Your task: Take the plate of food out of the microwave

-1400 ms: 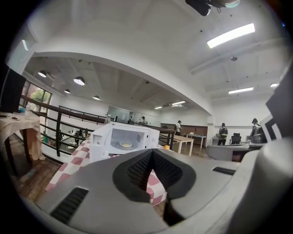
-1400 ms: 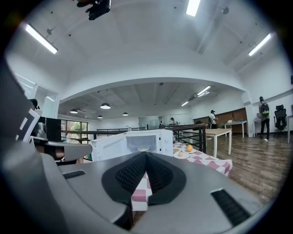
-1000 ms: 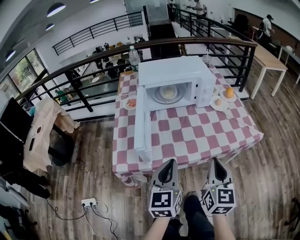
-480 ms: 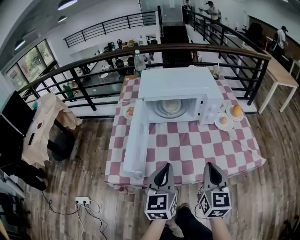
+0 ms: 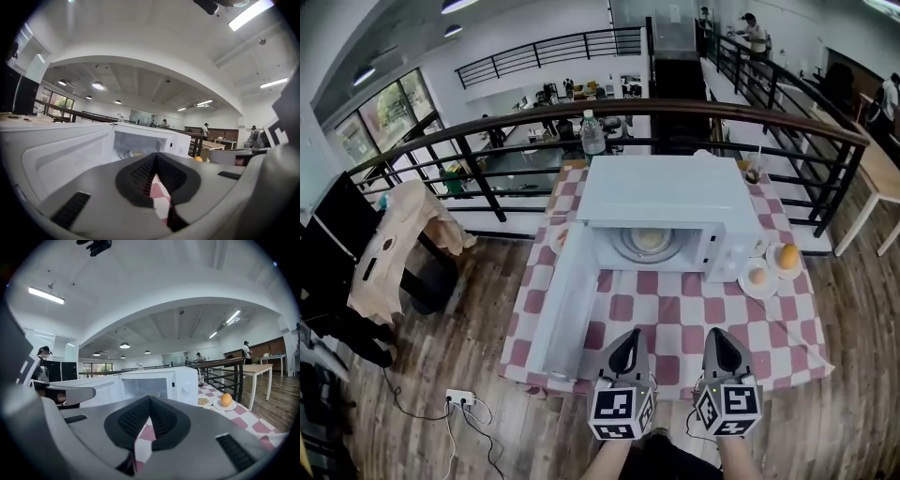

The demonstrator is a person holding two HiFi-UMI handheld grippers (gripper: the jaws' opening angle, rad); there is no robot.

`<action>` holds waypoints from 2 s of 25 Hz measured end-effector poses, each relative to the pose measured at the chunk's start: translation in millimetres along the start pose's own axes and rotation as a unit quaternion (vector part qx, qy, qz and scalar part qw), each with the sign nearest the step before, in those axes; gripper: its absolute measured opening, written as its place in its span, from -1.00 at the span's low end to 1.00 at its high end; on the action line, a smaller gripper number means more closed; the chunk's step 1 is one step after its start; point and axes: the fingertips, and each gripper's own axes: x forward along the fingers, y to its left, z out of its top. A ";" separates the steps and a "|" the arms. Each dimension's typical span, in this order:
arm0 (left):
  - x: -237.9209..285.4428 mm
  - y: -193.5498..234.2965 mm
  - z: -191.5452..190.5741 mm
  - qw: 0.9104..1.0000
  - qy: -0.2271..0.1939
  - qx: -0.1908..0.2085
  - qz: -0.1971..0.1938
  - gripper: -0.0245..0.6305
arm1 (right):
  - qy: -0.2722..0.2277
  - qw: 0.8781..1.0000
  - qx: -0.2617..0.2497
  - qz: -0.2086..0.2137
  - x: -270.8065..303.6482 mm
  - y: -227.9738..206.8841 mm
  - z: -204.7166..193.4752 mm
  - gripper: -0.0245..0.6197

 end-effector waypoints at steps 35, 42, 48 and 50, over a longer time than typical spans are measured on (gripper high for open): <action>109.5 54.5 -33.3 0.998 0.064 -0.022 0.008 -0.90 | 0.070 0.994 0.074 0.037 128.3 -11.4 -40.8 -0.93; 134.4 69.2 -37.8 0.996 0.082 -0.047 0.009 -0.90 | 0.093 0.994 0.050 0.034 157.9 -8.5 -48.2 -0.93; 155.2 82.2 -40.5 0.994 0.086 -0.061 0.008 -0.90 | 0.098 0.993 0.054 0.035 185.3 -7.7 -49.6 -0.93; 160.7 85.6 -41.6 0.994 0.087 -0.066 0.007 -0.90 | 0.099 0.993 0.054 0.035 194.0 -7.7 -49.4 -0.93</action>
